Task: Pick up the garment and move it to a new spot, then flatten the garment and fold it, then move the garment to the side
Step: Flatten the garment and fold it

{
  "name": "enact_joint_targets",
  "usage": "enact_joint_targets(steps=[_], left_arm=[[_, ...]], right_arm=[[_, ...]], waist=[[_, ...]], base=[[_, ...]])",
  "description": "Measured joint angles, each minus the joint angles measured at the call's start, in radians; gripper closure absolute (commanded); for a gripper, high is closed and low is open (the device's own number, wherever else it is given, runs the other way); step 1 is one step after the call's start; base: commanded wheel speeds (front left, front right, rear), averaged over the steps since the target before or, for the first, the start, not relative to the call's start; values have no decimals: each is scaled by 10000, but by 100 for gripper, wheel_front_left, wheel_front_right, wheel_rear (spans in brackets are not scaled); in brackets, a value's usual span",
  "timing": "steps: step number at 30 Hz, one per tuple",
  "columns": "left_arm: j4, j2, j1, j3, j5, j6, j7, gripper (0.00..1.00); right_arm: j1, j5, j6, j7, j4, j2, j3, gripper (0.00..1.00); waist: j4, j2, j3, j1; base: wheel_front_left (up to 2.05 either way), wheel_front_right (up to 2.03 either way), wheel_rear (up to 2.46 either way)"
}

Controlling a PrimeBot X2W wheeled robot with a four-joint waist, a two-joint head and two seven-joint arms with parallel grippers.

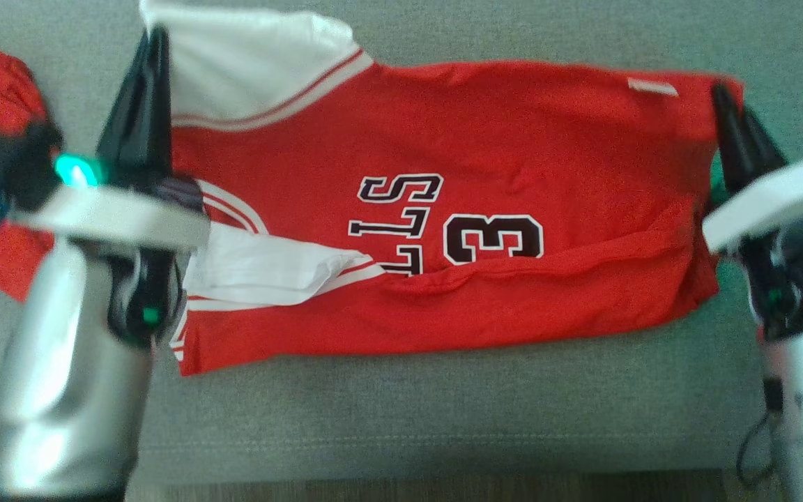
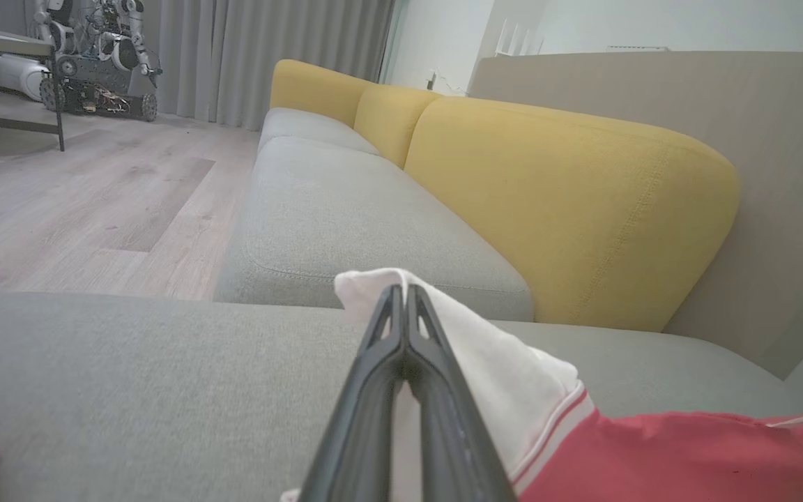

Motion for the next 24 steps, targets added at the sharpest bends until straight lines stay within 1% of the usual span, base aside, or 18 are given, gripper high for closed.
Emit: enact_joint_targets(steps=[3,4,8,11,16,17,18,19,22,24], left_arm=[[-1083,-17,1284,197,0,86,-38,100],[-1329,-27,1688,199,0,107,-38,100],[-2031,-56,3220,259,-121,418,19,100],[-2351,-102,3947,301,-385,585,242,100],[-2224,-184,4568,176,-654,706,690,100],[-2130,-207,4630,140,-660,752,761,96],[-2015,-247,4654,117,-662,790,826,19],[-1910,-284,4660,100,-665,819,859,0],[-1693,-303,4654,77,-644,901,894,0],[-1570,-297,4655,88,-554,1080,794,0]], right_arm=[[947,188,0,341,-639,109,-226,100],[1197,268,0,481,-807,159,-274,100],[1933,314,0,832,-1237,360,-525,100],[2364,314,0,926,-1413,512,-698,100],[2882,288,0,957,-1517,761,-736,100],[2930,244,0,957,-1517,802,-731,100],[2969,207,0,957,-1523,817,-721,73],[3008,203,0,955,-1540,836,-702,0],[3131,-142,0,752,-1670,872,-489,0],[3219,-596,0,407,-1860,911,-395,0]], waist=[[2,0,-166,0],[-6,0,-214,0],[-80,0,-372,0],[-86,0,-464,0],[-103,0,-540,0],[-106,0,-546,0],[-100,0,-555,0],[-93,0,-569,0],[-112,0,-632,0],[-129,0,-694,0]], base=[[0,0,0],[0,0,0],[0,0,0],[0,0,0],[0,0,0],[0,0,0],[0,0,0],[0,0,0],[0,0,0],[0,0,0]])
